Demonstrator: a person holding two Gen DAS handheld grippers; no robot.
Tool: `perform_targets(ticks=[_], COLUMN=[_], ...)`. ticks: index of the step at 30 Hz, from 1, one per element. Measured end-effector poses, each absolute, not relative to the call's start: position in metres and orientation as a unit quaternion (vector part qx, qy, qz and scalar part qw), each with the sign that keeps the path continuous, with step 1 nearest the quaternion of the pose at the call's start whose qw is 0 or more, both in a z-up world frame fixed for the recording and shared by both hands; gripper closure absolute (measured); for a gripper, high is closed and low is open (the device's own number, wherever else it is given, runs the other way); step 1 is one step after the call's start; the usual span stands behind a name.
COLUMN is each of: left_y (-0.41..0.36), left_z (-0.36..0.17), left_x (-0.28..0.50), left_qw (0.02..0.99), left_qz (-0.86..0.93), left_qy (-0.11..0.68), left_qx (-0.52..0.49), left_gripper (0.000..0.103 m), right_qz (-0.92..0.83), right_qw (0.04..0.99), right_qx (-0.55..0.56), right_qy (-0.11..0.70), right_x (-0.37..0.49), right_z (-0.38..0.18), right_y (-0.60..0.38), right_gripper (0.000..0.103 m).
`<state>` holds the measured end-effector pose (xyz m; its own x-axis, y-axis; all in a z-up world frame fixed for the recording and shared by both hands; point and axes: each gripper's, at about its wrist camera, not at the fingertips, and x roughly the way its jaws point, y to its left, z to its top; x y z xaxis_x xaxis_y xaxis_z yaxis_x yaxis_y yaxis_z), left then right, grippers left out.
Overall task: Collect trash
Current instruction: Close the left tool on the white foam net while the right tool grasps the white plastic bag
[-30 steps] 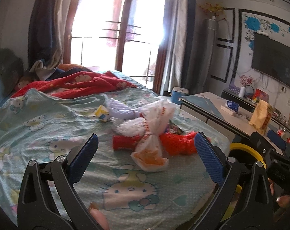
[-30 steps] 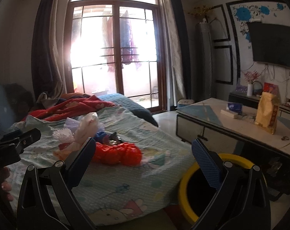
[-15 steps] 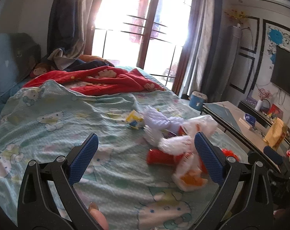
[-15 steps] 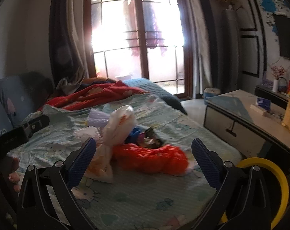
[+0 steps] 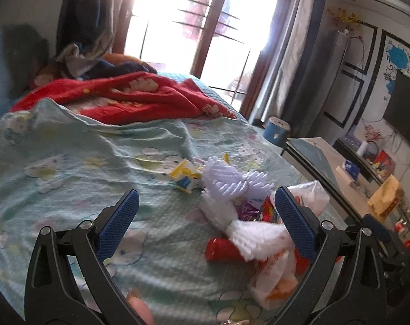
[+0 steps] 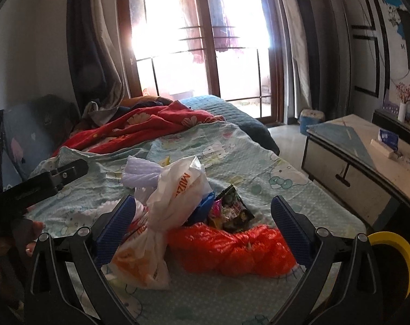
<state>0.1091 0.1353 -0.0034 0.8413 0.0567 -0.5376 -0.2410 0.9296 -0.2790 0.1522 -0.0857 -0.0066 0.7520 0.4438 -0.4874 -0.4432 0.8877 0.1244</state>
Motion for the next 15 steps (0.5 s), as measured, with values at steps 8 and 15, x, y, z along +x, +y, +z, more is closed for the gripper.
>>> perform_targets(ticks=[8, 15], left_y=[0.159, 0.157], left_z=[-0.019, -0.026], left_x=[0.151, 0.179], left_qw=[0.926, 0.916], left_qz=[0.058, 0.033], left_qy=[0.299, 0.329], left_qx=[-0.225, -0.229], left_gripper=[0.011, 0.015], right_qz=[0.246, 0.257], right_qw=[0.920, 0.904], right_qx=[0.026, 0.051], right_qy=[0.303, 0.337], right_x=[0.187, 0.215], right_z=[-0.016, -0.020], right_y=[-0.072, -0.056], right_gripper=[0.006, 0.014])
